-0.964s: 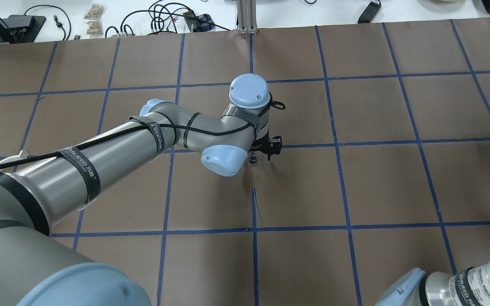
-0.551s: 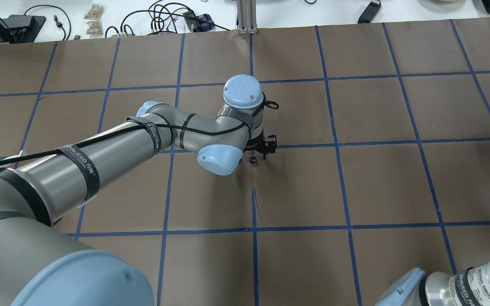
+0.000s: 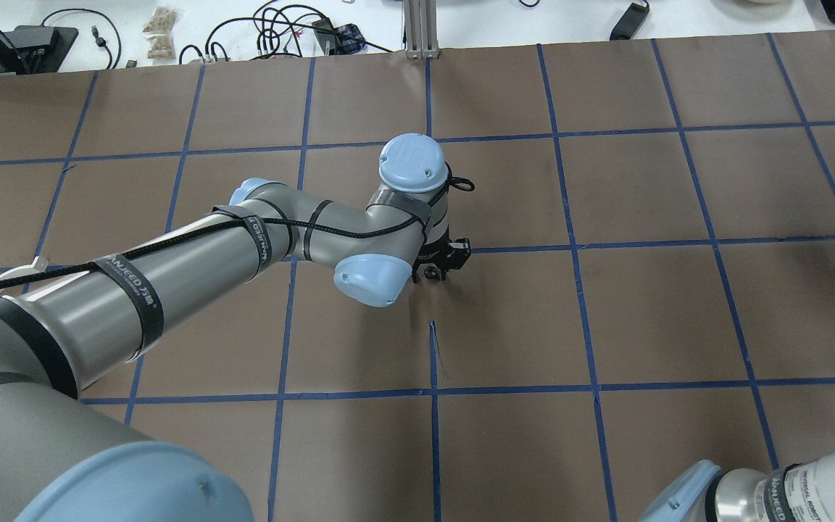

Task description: Place bearing gear from tray to pile

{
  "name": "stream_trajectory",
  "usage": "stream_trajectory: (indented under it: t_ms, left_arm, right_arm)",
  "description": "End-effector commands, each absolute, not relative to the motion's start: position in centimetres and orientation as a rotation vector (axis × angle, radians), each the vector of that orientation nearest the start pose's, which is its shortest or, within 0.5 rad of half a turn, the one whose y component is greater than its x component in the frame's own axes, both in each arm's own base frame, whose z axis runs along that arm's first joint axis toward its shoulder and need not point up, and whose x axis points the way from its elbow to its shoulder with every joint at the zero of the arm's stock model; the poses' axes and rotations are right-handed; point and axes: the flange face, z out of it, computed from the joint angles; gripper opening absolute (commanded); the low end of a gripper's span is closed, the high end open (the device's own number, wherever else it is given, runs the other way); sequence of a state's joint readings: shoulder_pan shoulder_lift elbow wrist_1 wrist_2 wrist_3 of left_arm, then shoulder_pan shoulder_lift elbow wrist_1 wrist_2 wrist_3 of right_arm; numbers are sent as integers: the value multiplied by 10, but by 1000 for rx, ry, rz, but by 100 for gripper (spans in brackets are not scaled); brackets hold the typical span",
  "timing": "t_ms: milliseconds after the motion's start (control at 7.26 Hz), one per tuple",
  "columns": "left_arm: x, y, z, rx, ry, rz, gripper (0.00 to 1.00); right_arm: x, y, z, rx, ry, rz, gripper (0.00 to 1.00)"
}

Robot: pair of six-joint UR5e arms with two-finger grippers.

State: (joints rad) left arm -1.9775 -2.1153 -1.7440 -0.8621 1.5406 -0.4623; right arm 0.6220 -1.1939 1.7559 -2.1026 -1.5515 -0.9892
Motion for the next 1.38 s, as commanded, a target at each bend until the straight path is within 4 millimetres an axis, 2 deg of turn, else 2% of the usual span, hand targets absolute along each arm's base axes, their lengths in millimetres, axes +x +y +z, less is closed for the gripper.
stream_trajectory:
  t_ms: [0, 138, 275, 413, 551, 689, 826, 964, 1102, 1240]
  left_arm:
    - [-367, -510, 168, -95, 3163, 33, 20]
    - [-364, -513, 177, -95, 3164, 4, 1]
    - [-358, -515, 187, -102, 3168, -15, 0]
    - [-341, -522, 204, -143, 3165, -32, 0]
    - [-307, -527, 224, -126, 3160, -60, 0]
    - [-261, -528, 243, -8, 3159, -90, 0]
    - [-207, -530, 255, 68, 3131, -129, 0]
    - [-153, -535, 268, 46, 3118, -156, 0]
    - [-103, -538, 276, 83, 3104, -156, 0]
    - [-50, -535, 274, 98, 3097, -139, 0]
  right_arm:
    - [-303, -472, 294, 121, 3036, 130, 0]
    - [-254, -481, 303, 219, 3008, 180, 0]
    - [-198, -486, 308, 341, 2990, 231, 0]
    - [-149, -486, 304, 431, 2987, 262, 0]
    - [-109, -485, 298, 506, 2961, 276, 0]
    - [-70, -486, 289, 662, 2859, 298, 0]
    - [-7, -489, 282, 813, 2764, 346, 0]
    - [66, -497, 282, 905, 2745, 295, 0]
    - [131, -505, 263, 984, 2739, 257, 0]
    - [196, -518, 235, 1104, 2662, 187, 0]
